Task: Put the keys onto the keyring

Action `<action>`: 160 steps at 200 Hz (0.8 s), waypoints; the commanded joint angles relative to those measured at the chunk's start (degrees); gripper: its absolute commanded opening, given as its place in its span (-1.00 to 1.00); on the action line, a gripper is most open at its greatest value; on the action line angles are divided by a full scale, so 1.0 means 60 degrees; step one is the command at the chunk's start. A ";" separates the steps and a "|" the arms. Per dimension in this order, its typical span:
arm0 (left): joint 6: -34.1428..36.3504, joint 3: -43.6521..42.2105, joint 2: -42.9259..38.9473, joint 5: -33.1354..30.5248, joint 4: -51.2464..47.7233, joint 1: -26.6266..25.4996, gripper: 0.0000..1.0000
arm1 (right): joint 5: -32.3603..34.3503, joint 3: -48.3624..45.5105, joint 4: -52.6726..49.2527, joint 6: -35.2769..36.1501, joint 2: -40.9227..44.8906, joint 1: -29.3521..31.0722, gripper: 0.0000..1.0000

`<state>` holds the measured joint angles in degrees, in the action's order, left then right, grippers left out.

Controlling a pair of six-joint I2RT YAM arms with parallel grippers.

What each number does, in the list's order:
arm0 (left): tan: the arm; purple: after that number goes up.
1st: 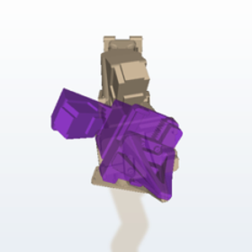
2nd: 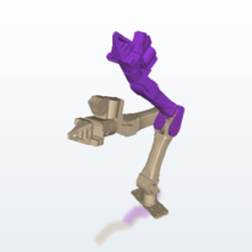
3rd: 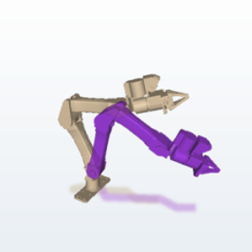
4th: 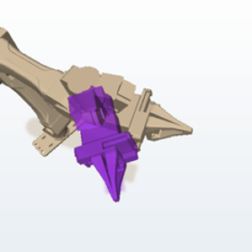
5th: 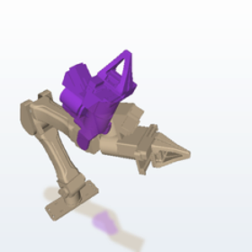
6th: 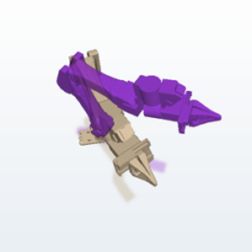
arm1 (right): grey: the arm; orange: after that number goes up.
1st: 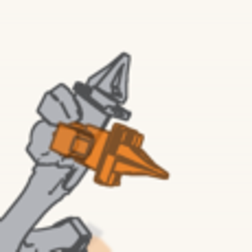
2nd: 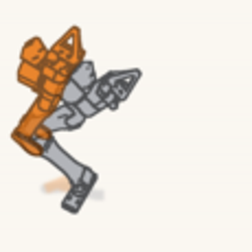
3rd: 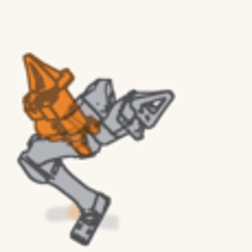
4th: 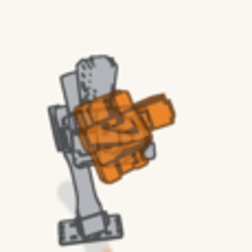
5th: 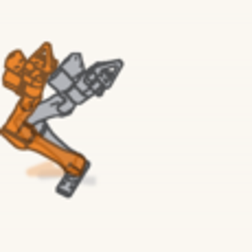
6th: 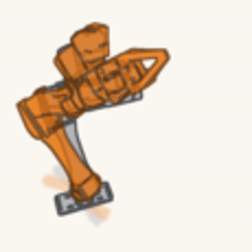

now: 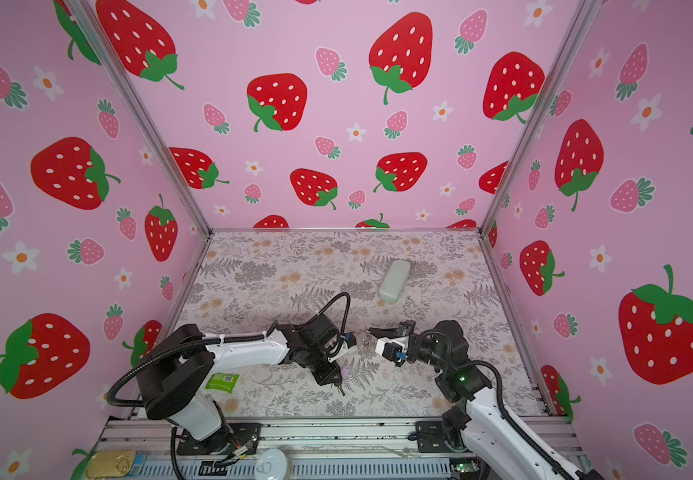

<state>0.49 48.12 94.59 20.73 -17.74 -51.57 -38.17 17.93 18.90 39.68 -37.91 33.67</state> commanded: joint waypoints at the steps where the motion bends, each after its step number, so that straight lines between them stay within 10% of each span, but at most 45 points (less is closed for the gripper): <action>1: -0.0141 -0.0358 0.0111 -0.0761 -0.0179 -0.0074 -0.46 | -0.0184 -0.0045 -0.0014 0.0037 0.0151 0.0087 -1.00; 160: 0.0135 -0.0498 -0.0234 -0.0892 -0.0088 -0.0479 -1.00 | 0.0033 -0.0045 -0.0092 0.0069 0.0304 0.0173 -1.00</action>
<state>0.16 46.94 94.11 16.88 -15.05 -53.80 -37.89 17.93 18.00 40.05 -36.99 34.39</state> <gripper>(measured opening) 0.045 0.043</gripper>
